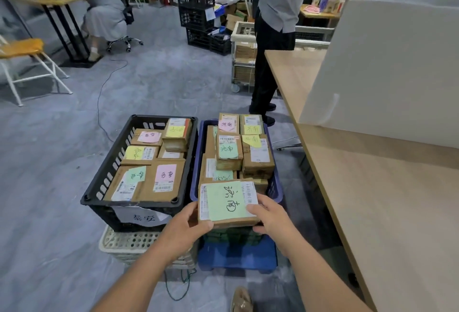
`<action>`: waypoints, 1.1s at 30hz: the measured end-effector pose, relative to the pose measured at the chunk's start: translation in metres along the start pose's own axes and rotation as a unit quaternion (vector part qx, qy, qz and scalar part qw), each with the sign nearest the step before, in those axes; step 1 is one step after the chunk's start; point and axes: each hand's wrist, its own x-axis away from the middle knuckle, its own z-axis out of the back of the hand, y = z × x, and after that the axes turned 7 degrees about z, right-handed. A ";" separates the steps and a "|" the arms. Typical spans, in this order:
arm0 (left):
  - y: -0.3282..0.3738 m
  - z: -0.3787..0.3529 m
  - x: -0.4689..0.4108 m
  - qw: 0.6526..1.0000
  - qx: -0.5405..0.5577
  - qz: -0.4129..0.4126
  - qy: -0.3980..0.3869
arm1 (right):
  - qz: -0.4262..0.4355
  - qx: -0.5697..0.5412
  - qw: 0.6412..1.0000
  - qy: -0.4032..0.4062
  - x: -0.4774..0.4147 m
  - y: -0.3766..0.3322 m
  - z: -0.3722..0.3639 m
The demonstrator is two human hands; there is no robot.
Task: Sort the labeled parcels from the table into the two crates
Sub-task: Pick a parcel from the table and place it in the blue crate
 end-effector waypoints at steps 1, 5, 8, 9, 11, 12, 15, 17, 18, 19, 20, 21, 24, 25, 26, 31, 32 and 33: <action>0.004 0.000 -0.012 1.000 0.002 0.010 -0.001 | -0.006 0.001 1.000 -0.006 -0.015 0.001 0.002; 0.016 -0.001 -0.058 0.998 0.015 0.054 0.012 | -0.034 -0.003 0.999 -0.026 -0.068 0.005 0.011; 0.018 -0.001 -0.090 0.994 0.045 0.098 0.024 | -0.054 -0.009 0.998 -0.040 -0.101 0.014 0.017; 0.019 -0.001 -0.098 0.993 0.046 0.109 0.026 | -0.055 -0.003 0.997 -0.046 -0.110 0.016 0.018; 0.018 -0.001 -0.111 0.991 0.041 0.120 0.033 | -0.051 0.027 0.997 -0.057 -0.127 0.024 0.018; 0.018 -0.002 -0.116 0.991 0.039 0.124 0.037 | -0.049 0.037 0.996 -0.060 -0.134 0.027 0.017; 0.015 -0.006 -0.130 0.987 0.047 0.145 0.058 | -0.047 0.040 0.996 -0.070 -0.147 0.033 0.016; 0.014 -0.008 -0.138 0.981 0.054 0.167 0.086 | -0.046 0.052 0.995 -0.068 -0.154 0.035 0.017; 0.015 -0.009 -0.141 0.979 0.052 0.175 0.096 | -0.047 0.058 0.995 -0.066 -0.158 0.037 0.018; 0.016 -0.009 -0.145 0.977 0.048 0.180 0.102 | -0.045 0.065 0.995 -0.064 -0.162 0.038 0.019; 0.017 -0.009 -0.148 0.976 0.044 0.184 0.106 | -0.038 0.073 0.995 -0.059 -0.166 0.039 0.019; 0.018 -0.009 -0.151 0.975 0.045 0.186 0.110 | -0.034 0.080 0.995 -0.053 -0.170 0.039 0.019; 0.016 -0.008 -0.161 0.976 0.053 0.184 0.107 | -0.017 0.098 0.994 -0.037 -0.182 0.039 0.016; 0.015 -0.008 -0.164 0.978 0.052 0.177 0.098 | -0.008 0.108 0.994 -0.034 -0.185 0.040 0.013; 0.012 -0.008 -0.167 0.981 0.047 0.171 0.084 | -0.002 0.116 0.993 -0.028 -0.188 0.043 0.009; -0.004 -0.016 -0.186 0.978 0.081 0.186 0.039 | -0.022 0.104 0.994 0.012 -0.199 0.053 -0.007; -0.007 -0.017 -0.190 0.974 0.102 0.196 0.042 | -0.036 0.085 0.996 0.018 -0.200 0.055 -0.011; -0.010 -0.018 -0.194 0.970 0.120 0.204 0.050 | -0.050 0.062 0.997 0.022 -0.203 0.057 -0.017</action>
